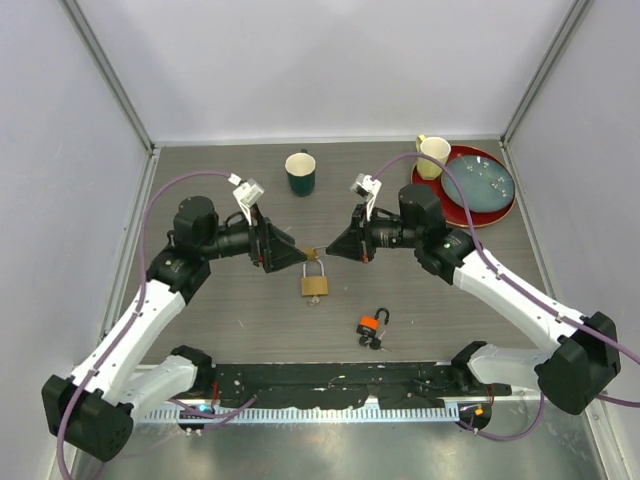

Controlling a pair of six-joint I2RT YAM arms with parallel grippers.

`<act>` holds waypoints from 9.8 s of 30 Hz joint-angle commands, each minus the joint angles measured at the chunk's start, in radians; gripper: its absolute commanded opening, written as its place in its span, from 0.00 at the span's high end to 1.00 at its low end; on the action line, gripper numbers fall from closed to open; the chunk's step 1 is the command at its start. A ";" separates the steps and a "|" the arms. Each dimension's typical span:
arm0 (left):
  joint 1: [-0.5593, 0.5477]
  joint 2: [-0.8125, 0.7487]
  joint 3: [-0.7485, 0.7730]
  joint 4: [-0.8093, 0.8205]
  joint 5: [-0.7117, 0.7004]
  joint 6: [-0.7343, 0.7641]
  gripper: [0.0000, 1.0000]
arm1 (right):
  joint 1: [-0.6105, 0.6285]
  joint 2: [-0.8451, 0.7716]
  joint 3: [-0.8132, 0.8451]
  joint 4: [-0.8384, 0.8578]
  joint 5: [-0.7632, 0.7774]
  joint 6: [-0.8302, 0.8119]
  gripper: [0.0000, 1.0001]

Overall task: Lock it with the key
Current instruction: Lock the lock, then place the lock at the center of the board, then place the key at the center of the board.

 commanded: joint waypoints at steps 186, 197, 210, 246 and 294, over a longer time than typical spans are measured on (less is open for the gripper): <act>-0.244 0.043 -0.389 0.882 -0.036 -0.295 1.00 | -0.027 0.003 -0.065 0.762 0.009 0.503 0.99; -0.249 -0.014 -0.422 0.722 -0.175 -0.218 1.00 | -0.028 0.011 -0.057 0.699 0.004 0.474 0.99; -0.218 0.040 -0.389 0.465 -0.410 -0.197 1.00 | -0.028 0.143 -0.127 0.439 0.099 0.362 0.99; -0.215 0.311 -0.329 0.587 -0.276 -0.261 1.00 | -0.206 0.481 -0.255 0.095 0.447 0.261 0.58; -0.230 0.848 0.016 0.538 -0.319 -0.349 0.99 | -0.183 0.275 -0.309 0.067 0.317 0.328 0.48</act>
